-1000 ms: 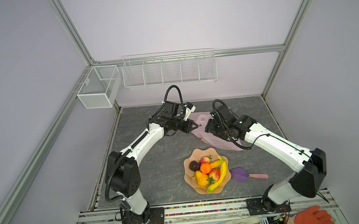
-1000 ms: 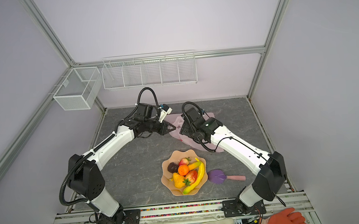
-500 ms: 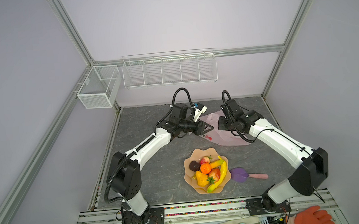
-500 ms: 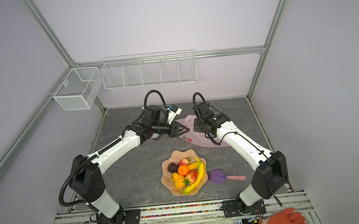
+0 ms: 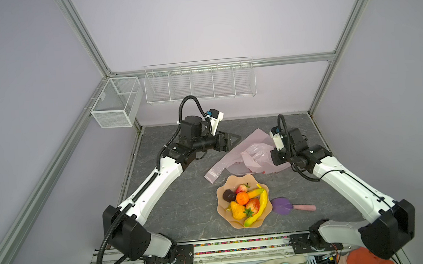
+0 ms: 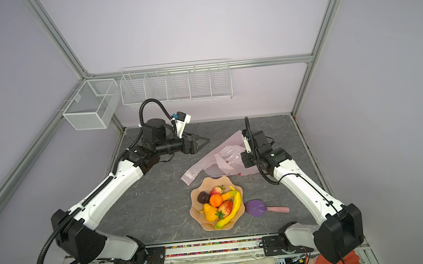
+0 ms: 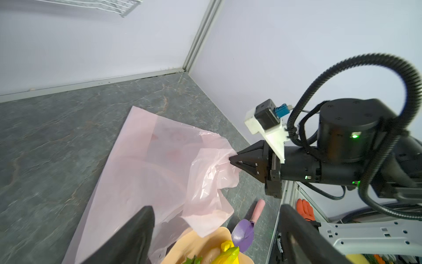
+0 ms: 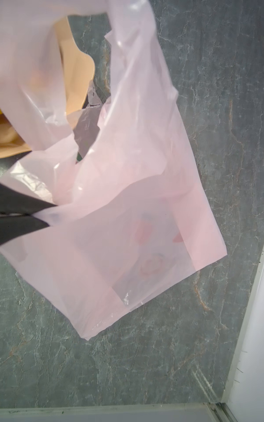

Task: Place the fruits into the plastic bag
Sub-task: Open the plastic bag at the top-right of the table.

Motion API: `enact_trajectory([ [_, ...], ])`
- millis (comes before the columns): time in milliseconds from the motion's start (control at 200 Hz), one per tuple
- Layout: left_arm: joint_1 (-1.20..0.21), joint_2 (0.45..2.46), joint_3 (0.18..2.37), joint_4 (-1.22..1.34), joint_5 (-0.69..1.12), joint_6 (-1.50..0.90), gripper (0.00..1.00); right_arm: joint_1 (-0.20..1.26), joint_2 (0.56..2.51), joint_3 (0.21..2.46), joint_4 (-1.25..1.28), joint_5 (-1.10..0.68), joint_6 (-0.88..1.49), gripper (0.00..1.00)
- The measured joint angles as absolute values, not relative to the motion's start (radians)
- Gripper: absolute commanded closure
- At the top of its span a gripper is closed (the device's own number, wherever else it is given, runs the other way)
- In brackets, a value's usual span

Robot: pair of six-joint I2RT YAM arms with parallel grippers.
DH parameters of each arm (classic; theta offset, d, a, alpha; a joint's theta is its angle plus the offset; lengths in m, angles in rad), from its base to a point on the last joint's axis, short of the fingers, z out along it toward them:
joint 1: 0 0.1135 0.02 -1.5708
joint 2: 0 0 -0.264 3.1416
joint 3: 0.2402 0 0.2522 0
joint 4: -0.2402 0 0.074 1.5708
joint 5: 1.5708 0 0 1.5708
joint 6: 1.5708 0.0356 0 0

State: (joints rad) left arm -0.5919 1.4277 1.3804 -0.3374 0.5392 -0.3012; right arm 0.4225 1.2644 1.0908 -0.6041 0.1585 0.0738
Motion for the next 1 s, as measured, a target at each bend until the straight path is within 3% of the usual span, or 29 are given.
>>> enact_trajectory([
  [325, -0.619, 1.499, 1.238, -0.548, 0.343, -0.209, 0.14, 0.376, 1.222, 1.013, -0.53, 0.054, 0.036, 0.93],
  [855, -0.618, 1.735, 1.262, -0.679, 0.109, -0.068, 0.17, 0.354, 1.156, 0.97, -0.508, -0.007, 0.017, 0.93],
  [1000, -0.618, 1.776, 1.262, -0.674, 0.068, -0.046, 0.25, 0.353, 1.146, 0.97, -0.507, -0.017, 0.014, 0.93],
])
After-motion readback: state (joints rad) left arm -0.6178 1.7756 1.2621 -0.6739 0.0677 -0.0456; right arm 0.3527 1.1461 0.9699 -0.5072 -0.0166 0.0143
